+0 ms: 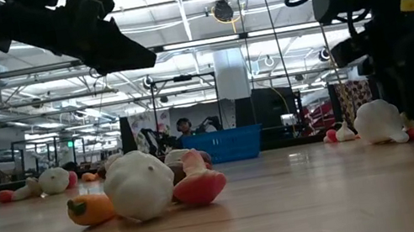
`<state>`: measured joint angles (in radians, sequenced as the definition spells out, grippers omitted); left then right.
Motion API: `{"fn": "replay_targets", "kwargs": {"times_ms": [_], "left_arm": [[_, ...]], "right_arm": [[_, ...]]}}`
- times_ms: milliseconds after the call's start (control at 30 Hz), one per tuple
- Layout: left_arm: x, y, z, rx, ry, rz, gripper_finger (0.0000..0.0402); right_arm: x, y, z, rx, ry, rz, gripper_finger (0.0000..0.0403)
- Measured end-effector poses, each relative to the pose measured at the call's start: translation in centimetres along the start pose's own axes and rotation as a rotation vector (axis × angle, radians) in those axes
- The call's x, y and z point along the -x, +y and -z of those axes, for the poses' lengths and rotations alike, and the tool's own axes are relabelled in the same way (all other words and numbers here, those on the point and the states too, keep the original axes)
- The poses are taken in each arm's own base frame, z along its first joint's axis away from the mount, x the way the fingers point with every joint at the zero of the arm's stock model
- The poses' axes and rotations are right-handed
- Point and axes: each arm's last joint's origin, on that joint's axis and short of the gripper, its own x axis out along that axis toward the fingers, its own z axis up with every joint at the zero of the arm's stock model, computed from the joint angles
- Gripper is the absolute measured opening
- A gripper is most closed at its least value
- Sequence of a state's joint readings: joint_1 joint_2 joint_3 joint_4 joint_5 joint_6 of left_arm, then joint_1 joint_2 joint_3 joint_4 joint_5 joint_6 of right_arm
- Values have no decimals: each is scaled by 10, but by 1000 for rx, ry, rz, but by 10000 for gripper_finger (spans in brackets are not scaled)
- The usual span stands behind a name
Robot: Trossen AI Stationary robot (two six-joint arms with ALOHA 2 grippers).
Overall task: Sort produce into baskets
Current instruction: Put the green mushroom into the blue bin
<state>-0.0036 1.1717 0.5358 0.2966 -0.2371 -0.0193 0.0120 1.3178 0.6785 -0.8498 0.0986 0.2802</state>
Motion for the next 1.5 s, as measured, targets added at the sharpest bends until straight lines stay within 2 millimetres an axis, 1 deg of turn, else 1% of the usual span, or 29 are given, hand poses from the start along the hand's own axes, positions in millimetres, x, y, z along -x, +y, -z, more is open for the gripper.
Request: {"fn": "replay_targets", "kwargs": {"times_ms": [133, 233, 333, 500, 567, 667, 767, 900, 1100, 1200, 1267, 1400, 1500], "left_arm": [[0, 0, 0, -1, 0, -1, 160], [0, 1, 0, -6, 0, -4, 160], [0, 1, 0, -6, 0, -8, 160], [0, 1, 0, -7, 0, -13, 160], [0, 1, 0, -8, 0, -21, 160], [0, 1, 0, -8, 0, -29, 160], [0, 2, 0, -8, 0, -30, 160], [0, 2, 0, -24, -1, -31, 160], [0, 2, -1, -31, -8, -34, 160], [0, 3, -1, -43, -8, -37, 160], [-1, 4, -1, -46, -8, -44, 160], [-1, 7, -1, -42, -6, -58, 160], [-1, 7, 0, -42, -2, -58, 160]], "right_arm": [[0, 0, 0, -3, 0, 0, 177], [0, 0, 0, -3, 0, 0, 145], [0, 0, 0, -3, 0, 0, 107], [0, 0, 0, -7, 1, 1, 31], [0, 0, 1, -13, 5, 2, 10], [0, -1, 2, -34, 17, 6, 11], [6, -1, 2, -51, 50, 17, 9], [22, -2, -2, -59, 80, 48, 3], [53, -4, -13, -80, 63, 92, 2], [68, -3, -25, -83, -32, 119, 2], [74, -2, -35, -64, -136, 138, 1], [80, -2, -61, 18, -395, 130, 1], [81, -6, -84, 68, -579, 137, 1]]}}
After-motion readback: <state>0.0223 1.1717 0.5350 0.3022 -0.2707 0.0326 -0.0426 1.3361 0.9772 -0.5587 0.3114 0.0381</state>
